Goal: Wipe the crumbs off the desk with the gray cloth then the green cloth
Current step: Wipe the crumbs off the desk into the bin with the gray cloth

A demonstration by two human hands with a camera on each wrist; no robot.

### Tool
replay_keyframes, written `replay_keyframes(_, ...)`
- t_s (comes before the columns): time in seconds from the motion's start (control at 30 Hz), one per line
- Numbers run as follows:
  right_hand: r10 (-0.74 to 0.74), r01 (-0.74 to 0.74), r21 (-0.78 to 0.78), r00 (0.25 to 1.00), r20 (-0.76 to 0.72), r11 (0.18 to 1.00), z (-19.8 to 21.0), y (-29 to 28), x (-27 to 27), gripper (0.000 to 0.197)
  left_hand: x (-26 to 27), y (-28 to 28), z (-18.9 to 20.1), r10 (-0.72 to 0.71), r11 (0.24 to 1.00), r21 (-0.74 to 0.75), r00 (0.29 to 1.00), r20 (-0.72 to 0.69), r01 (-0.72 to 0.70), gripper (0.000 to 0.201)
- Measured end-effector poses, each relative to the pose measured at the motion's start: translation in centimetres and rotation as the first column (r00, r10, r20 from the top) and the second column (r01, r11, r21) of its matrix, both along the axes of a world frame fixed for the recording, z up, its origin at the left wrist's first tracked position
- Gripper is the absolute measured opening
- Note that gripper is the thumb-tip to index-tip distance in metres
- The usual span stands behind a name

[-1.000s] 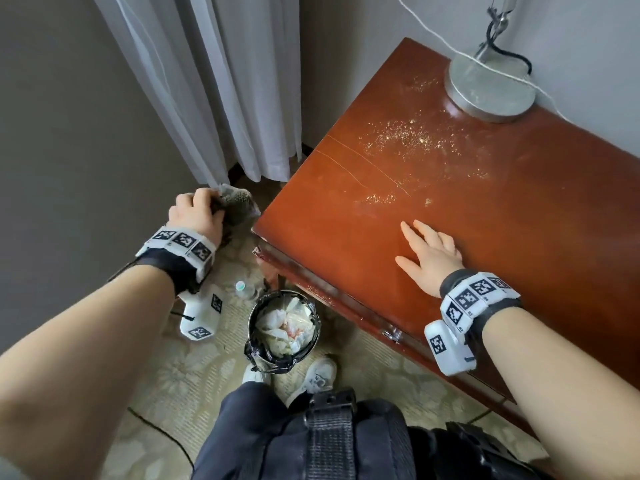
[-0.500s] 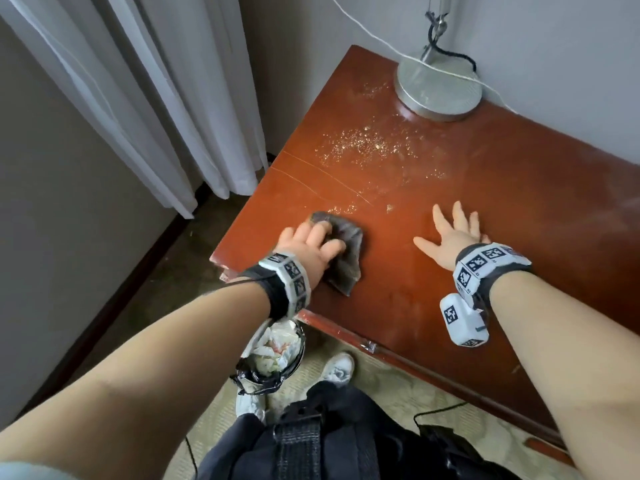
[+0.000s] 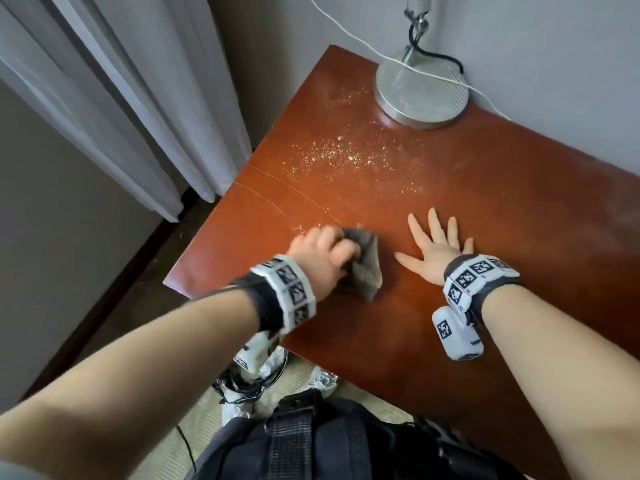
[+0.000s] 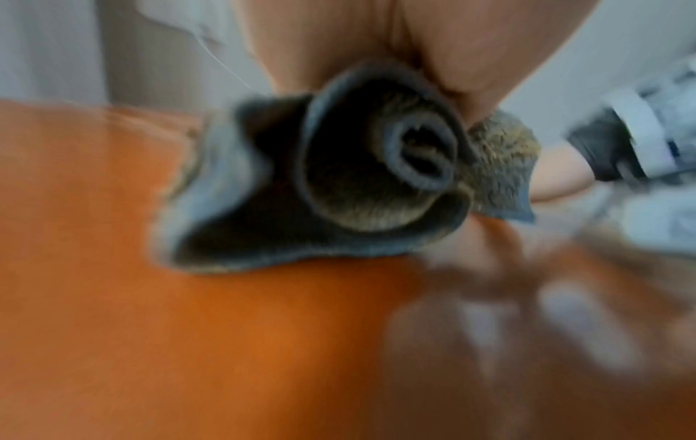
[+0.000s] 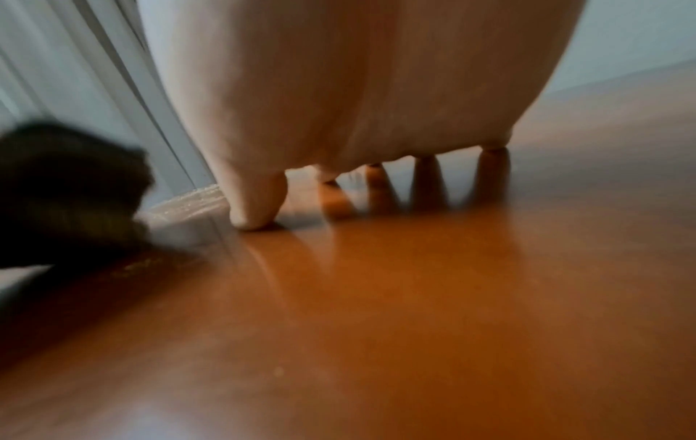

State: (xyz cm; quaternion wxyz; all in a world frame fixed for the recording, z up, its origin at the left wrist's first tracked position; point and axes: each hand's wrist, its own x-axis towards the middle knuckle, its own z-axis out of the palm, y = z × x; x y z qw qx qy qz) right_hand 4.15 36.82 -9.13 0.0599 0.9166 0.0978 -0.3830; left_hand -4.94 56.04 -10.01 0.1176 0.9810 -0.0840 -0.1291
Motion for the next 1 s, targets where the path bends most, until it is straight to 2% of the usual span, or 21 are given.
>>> replay_keyframes(0.03, 0.009, -0.009, -0.008, 1.0, -0.004, 1.0, -0.1, 0.0, 0.2, 0.076, 0.1, -0.7, -0.5, -0.066, 0.99, 0.113, 0.984, -0.163, 0.085, 0.043)
replay_keyframes(0.07, 0.017, -0.017, -0.017, 1.0, -0.008, 1.0, -0.2, 0.0, 0.4, 0.076, 0.4, -0.8, -0.8, -0.074, 0.977, 0.18, 0.972, -0.222, 0.115, 0.044)
replay_keyframes(0.1, 0.022, -0.022, -0.021, 1.0, -0.011, 1.0, -0.4, 0.0, 0.4, 0.077, 0.9, -0.1, -0.8, -0.041, 0.976, 0.203, 0.98, -0.195, 0.081, 0.044)
replay_keyframes(0.2, 0.028, -0.028, -0.011, 1.0, -0.005, 1.0, -0.7, -0.2, 0.4, 0.077, 2.6, 5.6, -1.2, 0.205, 0.963, 0.187, 0.978, -0.033, -0.196, 0.046)
replay_keyframes(0.27, 0.035, -0.035, -0.006, 0.999, -0.003, 0.999, -0.9, -0.3, 0.4, 0.077, 3.2, 10.3, -0.8, 0.432, 0.884, 0.214, 0.901, -0.036, -0.416, 0.053)
replay_keyframes(0.33, 0.036, -0.036, 0.0, 0.999, -0.006, 0.999, -1.1, -0.4, 0.5, 0.077, 3.3, 12.6, -0.1, 0.637, 0.759, 0.215, 0.769, -0.055, -0.614, 0.056)
replay_keyframes(0.37, 0.037, -0.037, 0.002, 0.999, -0.006, 0.999, -1.2, -0.5, 0.5, 0.077, 3.3, 12.7, 0.2, 0.702, 0.707, 0.173, 0.711, -0.051, -0.686, 0.052)
replay_keyframes(0.4, 0.038, -0.038, 0.006, 0.999, -0.005, 0.999, -1.2, -0.5, 0.5, 0.077, 3.3, 12.0, 0.4, 0.73, 0.681, 0.122, 0.682, -0.033, -0.722, 0.047)
replay_keyframes(0.43, 0.04, -0.04, 0.01, 0.999, -0.007, 0.999, -1.2, -0.6, 0.6, 0.077, 3.1, 10.8, 1.0, 0.727, 0.686, 0.065, 0.687, -0.014, -0.725, 0.044)
replay_keyframes(0.47, 0.044, -0.044, 0.013, 0.999, -0.009, 0.999, -1.2, -0.6, 0.6, 0.077, 2.8, 9.1, 1.2, 0.688, 0.726, 0.014, 0.726, 0.009, -0.688, 0.043)
replay_keyframes(0.5, 0.048, -0.047, 0.015, 0.999, -0.008, 0.999, -1.2, -0.6, 0.6, 0.077, 2.4, 7.0, 1.5, 0.602, 0.798, -0.022, 0.796, 0.058, -0.602, 0.043)
replay_keyframes(0.57, 0.047, -0.047, 0.02, 0.999, -0.001, 0.999, -1.3, -0.7, 0.6, 0.077, 1.3, 2.2, 1.4, 0.289, 0.957, -0.097, 0.933, 0.214, -0.274, 0.044)
replay_keyframes(0.6, 0.042, -0.042, 0.027, 0.999, 0.001, 0.999, -1.3, -0.7, 0.6, 0.077, 0.8, 0.0, 1.1, 0.092, 0.995, -0.059, 0.973, 0.211, -0.082, 0.044)
replay_keyframes(0.63, 0.037, -0.037, 0.034, 0.999, 0.003, 0.999, -1.4, -0.7, 0.6, 0.077, 0.5, -1.8, 0.6, -0.082, 0.997, 0.02, 0.995, 0.063, 0.081, 0.045)
replay_keyframes(0.67, 0.038, -0.038, 0.035, 0.999, 0.007, 0.999, -1.5, -0.7, 0.6, 0.077, 0.3, -2.9, -0.4, -0.181, 0.975, 0.11, 0.976, -0.121, 0.194, 0.048)
replay_keyframes(0.7, 0.041, -0.042, 0.033, 0.999, 0.01, 0.999, -1.5, -0.7, 0.6, 0.077, 0.2, -3.5, -1.2, -0.202, 0.947, 0.195, 0.945, -0.256, 0.256, 0.053)
replay_keyframes(0.73, 0.043, -0.044, 0.032, 0.999, 0.012, 0.999, -1.5, -0.8, 0.6, 0.077, 0.6, -3.5, -1.7, -0.188, 0.938, 0.234, 0.942, -0.278, 0.256, 0.056)
replay_keyframes(0.8, 0.043, -0.044, 0.038, 0.999, 0.011, 0.998, -1.7, -0.9, 0.7, 0.077, 1.9, -2.1, -2.0, -0.113, 0.954, 0.259, 0.982, -0.151, 0.15, 0.053)
replay_keyframes(0.87, 0.047, -0.048, 0.045, 0.999, 0.016, 0.998, -1.8, -1.0, 0.7, 0.077, 3.3, 0.8, -1.1, 0.094, 0.974, 0.209, 0.995, -0.016, -0.089, 0.047)
replay_keyframes(0.93, 0.047, -0.048, 0.058, 0.999, 0.02, 0.997, -1.8, -1.1, 0.6, 0.077, 4.3, 5.2, -0.4, 0.329, 0.929, 0.192, 0.944, -0.031, -0.318, 0.052)
replay_keyframes(1.0, 0.046, -0.047, 0.069, 0.999, 0.02, 0.997, -1.8, -1.1, 0.6, 0.077, 4.4, 9.1, -0.1, 0.48, 0.86, 0.244, 0.873, -0.089, -0.448, 0.058)
